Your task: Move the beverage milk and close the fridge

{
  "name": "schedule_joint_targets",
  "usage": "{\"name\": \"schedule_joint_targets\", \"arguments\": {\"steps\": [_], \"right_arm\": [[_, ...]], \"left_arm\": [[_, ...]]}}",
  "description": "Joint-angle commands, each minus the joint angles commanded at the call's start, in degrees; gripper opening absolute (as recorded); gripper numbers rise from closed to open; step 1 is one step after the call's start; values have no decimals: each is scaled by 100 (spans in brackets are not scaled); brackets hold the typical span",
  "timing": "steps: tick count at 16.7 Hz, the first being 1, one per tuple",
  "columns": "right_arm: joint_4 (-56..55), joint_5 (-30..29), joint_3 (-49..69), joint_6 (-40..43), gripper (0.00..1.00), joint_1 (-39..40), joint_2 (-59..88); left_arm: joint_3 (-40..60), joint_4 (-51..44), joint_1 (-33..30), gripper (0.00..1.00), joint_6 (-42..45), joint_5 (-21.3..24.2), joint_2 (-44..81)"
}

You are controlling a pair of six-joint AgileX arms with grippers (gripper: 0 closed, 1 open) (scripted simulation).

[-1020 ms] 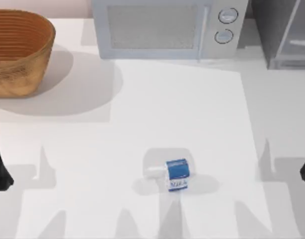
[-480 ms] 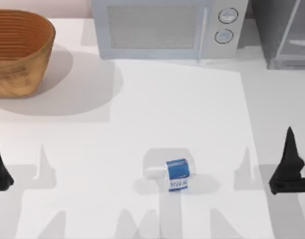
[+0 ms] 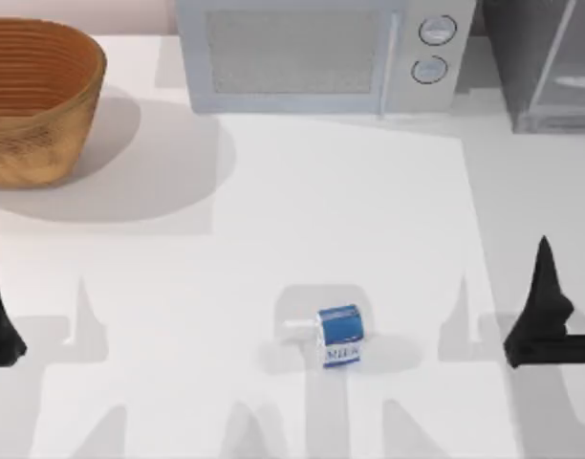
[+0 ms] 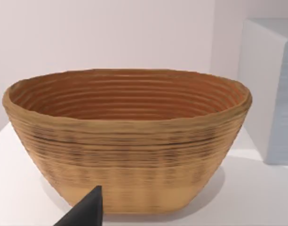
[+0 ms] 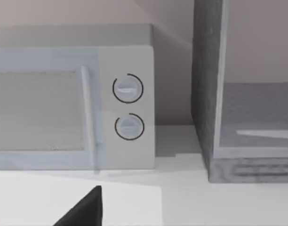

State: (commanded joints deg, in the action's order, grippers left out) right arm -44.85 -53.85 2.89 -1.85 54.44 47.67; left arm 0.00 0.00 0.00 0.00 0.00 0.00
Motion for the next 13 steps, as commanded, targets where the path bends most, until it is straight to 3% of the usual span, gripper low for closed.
{"name": "schedule_joint_targets", "arguments": {"steps": [5,13], "right_arm": [[-1161,-321,606,-268,100,574,1839],[-3325,-751,1784,-799,100,1521,6322]], "left_arm": [[0,0,0,100,0,0,0],[0,0,0,100,0,0,0]]}}
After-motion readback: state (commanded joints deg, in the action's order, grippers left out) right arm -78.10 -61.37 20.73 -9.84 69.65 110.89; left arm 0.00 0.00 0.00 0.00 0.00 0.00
